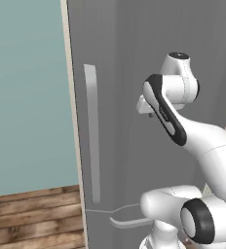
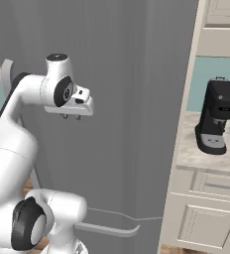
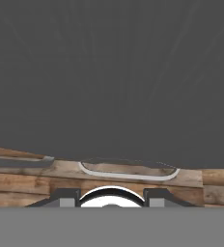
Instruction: Take the lemon wedge from the fridge and place it on the plate with fish on the dining counter.
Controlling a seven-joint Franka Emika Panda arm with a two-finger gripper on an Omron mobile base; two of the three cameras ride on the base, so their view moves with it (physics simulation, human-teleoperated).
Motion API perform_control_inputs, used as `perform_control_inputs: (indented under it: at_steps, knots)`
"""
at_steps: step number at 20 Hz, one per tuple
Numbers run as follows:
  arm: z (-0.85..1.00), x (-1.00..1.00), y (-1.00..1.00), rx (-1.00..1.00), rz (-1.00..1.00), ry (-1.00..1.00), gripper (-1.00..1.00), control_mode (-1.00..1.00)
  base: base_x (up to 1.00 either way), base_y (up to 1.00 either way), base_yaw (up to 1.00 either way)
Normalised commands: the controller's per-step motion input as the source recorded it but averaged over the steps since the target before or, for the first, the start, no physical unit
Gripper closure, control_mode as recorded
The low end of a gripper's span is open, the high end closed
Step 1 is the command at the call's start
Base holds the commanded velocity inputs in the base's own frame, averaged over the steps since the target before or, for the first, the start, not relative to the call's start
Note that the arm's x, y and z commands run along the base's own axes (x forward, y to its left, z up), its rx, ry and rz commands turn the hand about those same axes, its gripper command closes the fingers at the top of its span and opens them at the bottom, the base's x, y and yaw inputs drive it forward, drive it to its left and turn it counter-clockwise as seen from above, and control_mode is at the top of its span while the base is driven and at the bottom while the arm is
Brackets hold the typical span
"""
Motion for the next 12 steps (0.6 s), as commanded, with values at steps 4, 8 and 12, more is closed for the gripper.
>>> perform_control_inputs:
  at_steps: [4, 8, 12]
  knots:
    - [0.0, -0.06, 0.08, -0.03, 0.02, 0.0, -1.0, -1.0, 0.0, 0.0, 0.0]
    - [0.0, -0.02, 0.05, 0.0, 0.0, 0.0, -1.0, -1.0, 0.0, 0.0, 0.0]
    - [-0.05, -0.16, 0.99, -0.12, -0.04, -0.01, -1.0, -1.0, 0.0, 0.0, 0.0]
